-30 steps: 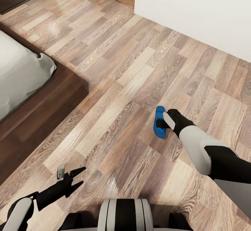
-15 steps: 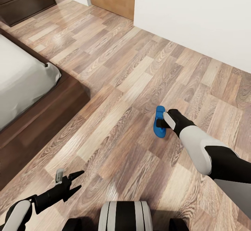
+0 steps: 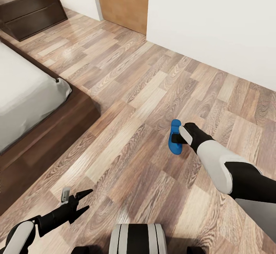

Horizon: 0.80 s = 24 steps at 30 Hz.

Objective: In the bedroom, move the book from the bed onto either nightstand, and place the two sandals side by side next to the bed.

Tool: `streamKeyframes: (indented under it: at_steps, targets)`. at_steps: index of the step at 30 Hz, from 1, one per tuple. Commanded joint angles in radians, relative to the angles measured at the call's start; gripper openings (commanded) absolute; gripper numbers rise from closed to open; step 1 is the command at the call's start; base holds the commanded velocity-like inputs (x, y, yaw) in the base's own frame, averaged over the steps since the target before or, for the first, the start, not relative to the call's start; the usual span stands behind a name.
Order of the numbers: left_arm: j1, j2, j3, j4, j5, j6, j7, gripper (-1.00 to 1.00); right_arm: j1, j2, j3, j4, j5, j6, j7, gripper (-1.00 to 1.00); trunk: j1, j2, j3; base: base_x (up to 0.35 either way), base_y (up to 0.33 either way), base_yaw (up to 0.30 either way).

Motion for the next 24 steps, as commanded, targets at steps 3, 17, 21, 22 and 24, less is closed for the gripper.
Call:
streamKeyframes:
  at_steps: [3, 17, 21, 22, 24]
  targets:
    - [0.000, 0.002, 0.000, 0.001, -0.009, 0.004, -0.009, 1.00, 0.000, 0.001, -0.004, 0.004, -0.011, 0.002, -0.009, -1.00, -0.001, 0.001, 0.011, 0.000, 0.000, 0.000]
    - [0.000, 0.002, 0.000, 0.014, -0.015, 0.004, -0.007, 1.00, 0.012, 0.002, -0.004, 0.039, -0.014, 0.002, -0.008, -1.00, -0.008, 0.004, 0.065, 0.000, 0.000, 0.000]
    - [0.000, 0.003, 0.001, 0.030, -0.018, 0.003, -0.007, 1.00, 0.016, 0.002, -0.004, 0.063, -0.015, 0.000, -0.009, -1.00, -0.010, 0.005, 0.081, 0.000, 0.000, 0.000]
    - [0.000, 0.003, 0.001, 0.033, -0.019, 0.003, -0.007, 1.00, 0.017, 0.002, -0.004, 0.077, -0.015, -0.005, -0.009, -1.00, -0.010, 0.005, 0.085, 0.000, 0.000, 0.000]
    - [0.000, 0.003, 0.001, 0.035, -0.019, 0.003, -0.007, 1.00, 0.018, 0.002, -0.004, 0.092, -0.015, -0.015, -0.009, -1.00, -0.011, 0.005, 0.092, 0.000, 0.000, 0.000]
